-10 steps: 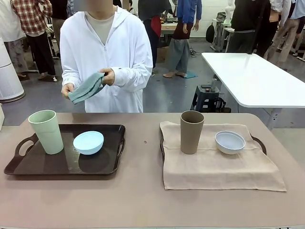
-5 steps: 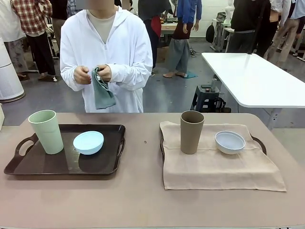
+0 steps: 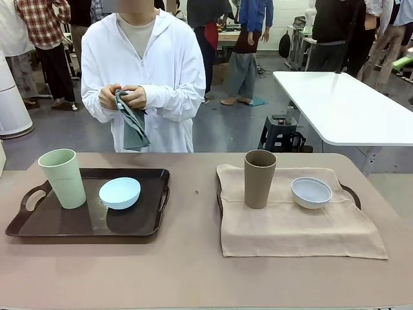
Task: Set up a tray with a mat and arrange the tableware.
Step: Pick up the Picnic Bowl and Reusable plastic cup from the Handle tray in front of the human's position and hold them in the air.
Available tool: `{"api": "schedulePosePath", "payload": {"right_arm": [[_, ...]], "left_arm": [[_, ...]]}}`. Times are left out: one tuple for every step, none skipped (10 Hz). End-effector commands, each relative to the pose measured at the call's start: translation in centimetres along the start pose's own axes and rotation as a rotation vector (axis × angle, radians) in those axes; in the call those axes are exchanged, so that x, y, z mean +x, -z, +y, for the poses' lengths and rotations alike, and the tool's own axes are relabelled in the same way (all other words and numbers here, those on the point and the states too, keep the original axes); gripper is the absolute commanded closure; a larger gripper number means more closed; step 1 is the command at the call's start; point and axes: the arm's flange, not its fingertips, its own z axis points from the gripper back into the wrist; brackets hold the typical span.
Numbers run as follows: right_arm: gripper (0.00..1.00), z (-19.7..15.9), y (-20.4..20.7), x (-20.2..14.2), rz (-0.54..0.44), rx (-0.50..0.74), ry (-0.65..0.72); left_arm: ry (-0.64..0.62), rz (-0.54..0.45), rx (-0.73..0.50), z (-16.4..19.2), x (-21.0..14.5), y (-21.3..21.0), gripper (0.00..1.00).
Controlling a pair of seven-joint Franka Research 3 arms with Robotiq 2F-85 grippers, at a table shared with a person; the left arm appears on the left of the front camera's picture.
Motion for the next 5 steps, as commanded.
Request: {"api": "schedulePosePath", "payload": {"right_arm": [[0.09, 3.5, 2.1, -1.4, -0.022, -0.101, -0.021], [0.09, 4.9, 3.0, -2.2, -0.009, -0.123, -0.060], [0.09, 2.6, 1.4, -0.8, 0.000, -0.043, -0.027], [0.09, 2.6, 1.4, -0.8, 0.000, -0.043, -0.027], [0.09, 2.6, 1.4, -0.8, 0.000, -0.043, -0.027]], "left_arm": [[0.138, 0.073, 0.017, -1.3, 0.4, 1.0, 0.00], [0.159, 0.088, 0.012, -1.8, 0.9, 0.9, 0.00], [0.063, 0.040, 0.004, -0.9, 0.6, 0.7, 0.00], [0.063, 0.040, 0.004, -0.9, 0.6, 0.7, 0.00], [0.063, 0.040, 0.004, -0.9, 0.6, 0.7, 0.00]]}}
